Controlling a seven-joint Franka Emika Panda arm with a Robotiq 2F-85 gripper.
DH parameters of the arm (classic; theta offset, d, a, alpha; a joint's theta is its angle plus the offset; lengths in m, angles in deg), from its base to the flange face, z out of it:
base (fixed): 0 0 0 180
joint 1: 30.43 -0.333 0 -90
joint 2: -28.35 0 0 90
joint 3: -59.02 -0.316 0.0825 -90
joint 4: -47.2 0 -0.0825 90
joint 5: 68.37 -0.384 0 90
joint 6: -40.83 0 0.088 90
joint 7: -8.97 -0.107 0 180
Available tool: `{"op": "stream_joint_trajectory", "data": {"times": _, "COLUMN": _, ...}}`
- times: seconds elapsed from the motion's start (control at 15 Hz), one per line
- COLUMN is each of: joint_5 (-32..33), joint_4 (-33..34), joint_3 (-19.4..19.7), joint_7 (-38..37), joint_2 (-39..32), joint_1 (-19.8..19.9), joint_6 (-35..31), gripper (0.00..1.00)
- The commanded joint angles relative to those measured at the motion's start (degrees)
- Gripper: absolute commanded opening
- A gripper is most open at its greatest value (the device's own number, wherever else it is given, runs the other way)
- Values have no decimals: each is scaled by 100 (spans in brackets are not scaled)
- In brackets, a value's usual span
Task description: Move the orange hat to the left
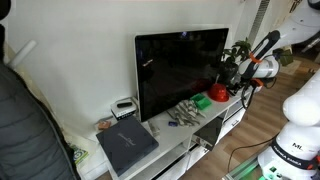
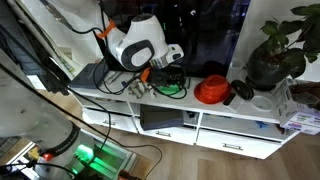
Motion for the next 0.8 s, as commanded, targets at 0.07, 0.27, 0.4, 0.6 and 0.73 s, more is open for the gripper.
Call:
{"op": "stream_joint_trajectory", "data": {"times": 0.07, "joint_5": -235, "joint_4": 900, "joint_3": -239, "joint_7": 106, "joint_2": -1293, "joint_1": 102, "joint_6": -633, "gripper": 100}}
{"op": "stream_joint_trajectory", "data": {"times": 0.27, "joint_5": -307, "joint_4": 1479, "joint_3": -430, "joint_7": 68, "joint_2": -1902, "joint_1": 335, "joint_6": -884, "gripper": 100}}
{"op": "stream_joint_trajectory", "data": {"times": 0.4, "joint_5": -395, "joint_4": 1890, "joint_3": -639, "joint_7": 15, "joint_2": -2274, "joint_1": 542, "joint_6": -985, "gripper": 100}}
{"op": "stream_joint_trajectory", "data": {"times": 0.6, "joint_5": -160, "joint_4": 2495, "joint_3": -776, "joint_7": -409, "joint_2": -2736, "joint_1": 725, "joint_6": -1066, "gripper": 100}}
{"op": "stream_joint_trajectory", "data": {"times": 0.73, "joint_5": -163, "joint_4": 2877, "joint_3": -742, "joint_7": -578, "joint_2": -3028, "joint_1": 715, "joint_6": -1100, "gripper": 100}}
